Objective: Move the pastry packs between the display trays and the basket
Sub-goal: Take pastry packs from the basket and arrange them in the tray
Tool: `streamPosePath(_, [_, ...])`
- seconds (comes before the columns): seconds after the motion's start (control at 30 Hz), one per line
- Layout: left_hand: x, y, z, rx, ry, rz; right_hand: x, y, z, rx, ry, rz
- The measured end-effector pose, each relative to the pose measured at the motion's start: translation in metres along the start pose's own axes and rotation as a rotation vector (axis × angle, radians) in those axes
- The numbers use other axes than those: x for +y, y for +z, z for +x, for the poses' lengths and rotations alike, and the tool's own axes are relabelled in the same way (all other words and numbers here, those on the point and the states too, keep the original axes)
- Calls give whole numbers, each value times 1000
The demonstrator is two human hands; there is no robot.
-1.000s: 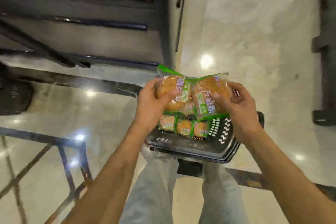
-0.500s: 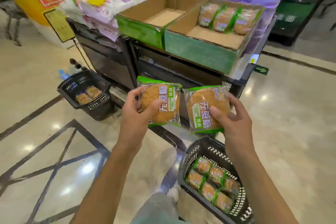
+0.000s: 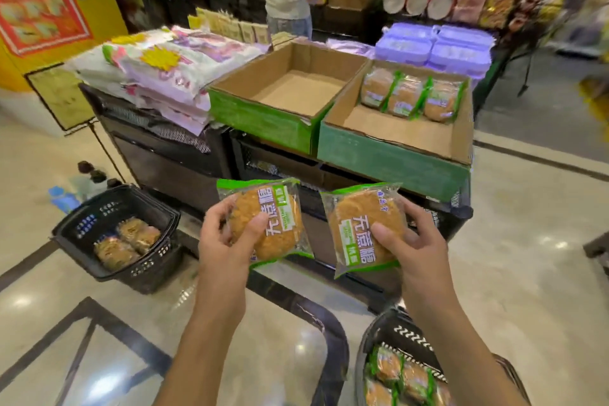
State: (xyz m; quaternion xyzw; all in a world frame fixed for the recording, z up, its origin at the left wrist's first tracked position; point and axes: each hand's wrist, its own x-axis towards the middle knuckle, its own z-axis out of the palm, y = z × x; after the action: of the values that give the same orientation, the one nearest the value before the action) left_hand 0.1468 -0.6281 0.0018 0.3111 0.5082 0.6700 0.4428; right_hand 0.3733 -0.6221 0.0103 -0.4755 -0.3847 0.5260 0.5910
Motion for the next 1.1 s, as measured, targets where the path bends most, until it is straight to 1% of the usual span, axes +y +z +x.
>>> streamPosePath(0.1, [4, 5, 50, -93, -18, 33, -1, 19, 18, 111, -24, 3])
streamPosePath(0.23, [-5, 39, 105, -223, -74, 25, -10, 21, 45, 262, -87, -46])
streamPosePath(0.33, [-18, 80, 143, -313, -111, 21, -22, 4, 77, 346, -130, -106])
streamPosePath(0.43, [-28, 127, 177, -413, -116, 11, -36, -21, 118, 409, -182, -156])
streamPosePath(0.5, [-30, 153, 204, -469, -100, 47, -42, -33, 153, 445, -204, -159])
streamPosePath(0.57, [-31, 179, 233, -483, -85, 90, -42, -48, 199, 439, -209, -171])
streamPosePath(0.67, [-32, 223, 279, -459, -81, 182, -47, -63, 279, 416, -181, -153])
streamPosePath(0.73, [-34, 255, 309, -467, -76, 213, -51, -71, 331, 373, -176, -182])
streamPosePath(0.77, [-37, 272, 323, -479, -72, 220, -51, -77, 356, 362, -186, -255])
streamPosePath(0.87, [-52, 311, 359, -525, -65, 251, -45, -102, 419, 362, -212, -727])
streamPosePath(0.93, [-66, 330, 380, -558, -33, 313, -39, -116, 452, 313, -214, -932])
streamPosePath(1.03, [-84, 351, 415, -628, 25, 415, -37, -130, 499, 243, -99, -1206])
streamPosePath(1.1, [-95, 361, 444, -739, 85, 545, -36, -141, 528, 183, 38, -1407])
